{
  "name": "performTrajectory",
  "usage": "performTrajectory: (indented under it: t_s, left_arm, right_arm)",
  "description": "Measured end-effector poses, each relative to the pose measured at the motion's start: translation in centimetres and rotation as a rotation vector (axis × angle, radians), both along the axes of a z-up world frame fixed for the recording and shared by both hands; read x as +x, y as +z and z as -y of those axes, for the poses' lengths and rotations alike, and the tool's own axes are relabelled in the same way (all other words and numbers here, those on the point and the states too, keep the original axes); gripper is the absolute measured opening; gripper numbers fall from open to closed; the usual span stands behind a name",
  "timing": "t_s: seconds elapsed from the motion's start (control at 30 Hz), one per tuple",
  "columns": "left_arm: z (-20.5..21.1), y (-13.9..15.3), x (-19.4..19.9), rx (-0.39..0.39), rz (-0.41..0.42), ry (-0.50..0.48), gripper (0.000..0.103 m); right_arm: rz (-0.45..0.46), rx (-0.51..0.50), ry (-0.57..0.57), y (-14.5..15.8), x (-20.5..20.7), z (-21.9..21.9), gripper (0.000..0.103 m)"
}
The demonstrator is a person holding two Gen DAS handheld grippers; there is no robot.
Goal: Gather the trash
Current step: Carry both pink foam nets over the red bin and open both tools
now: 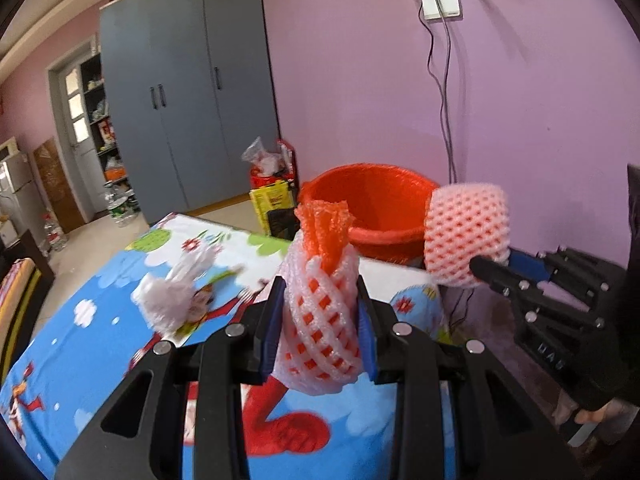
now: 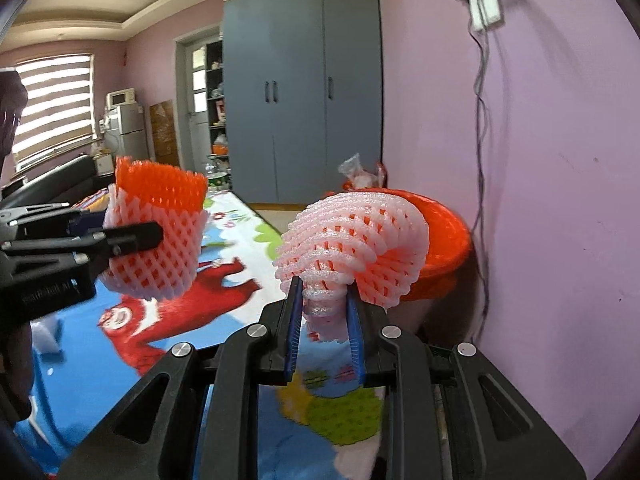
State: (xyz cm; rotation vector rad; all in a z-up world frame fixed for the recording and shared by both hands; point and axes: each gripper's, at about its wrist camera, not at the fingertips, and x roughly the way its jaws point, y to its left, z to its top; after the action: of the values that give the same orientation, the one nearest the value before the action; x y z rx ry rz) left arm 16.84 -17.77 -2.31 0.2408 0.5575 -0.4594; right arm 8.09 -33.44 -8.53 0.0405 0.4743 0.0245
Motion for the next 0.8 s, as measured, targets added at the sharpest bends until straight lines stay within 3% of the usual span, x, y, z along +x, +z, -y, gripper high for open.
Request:
performTrajectory:
  t_s: [0.4, 0.8]
  left_arm:
    - [7.0, 1.1, 10.0, -0.053, -0.041, -0.086, 0.033]
    - [12.9, -1.1, 22.1, -0.081, -0.134, -0.144, 0.038]
  right_arm:
    - [-0.032, 0.006, -0.077, -0.3, 7.2, 6.6, 0.023]
    - [-0.087, 0.031, -0.074, -3.1, 18.4, 9.8, 0.025]
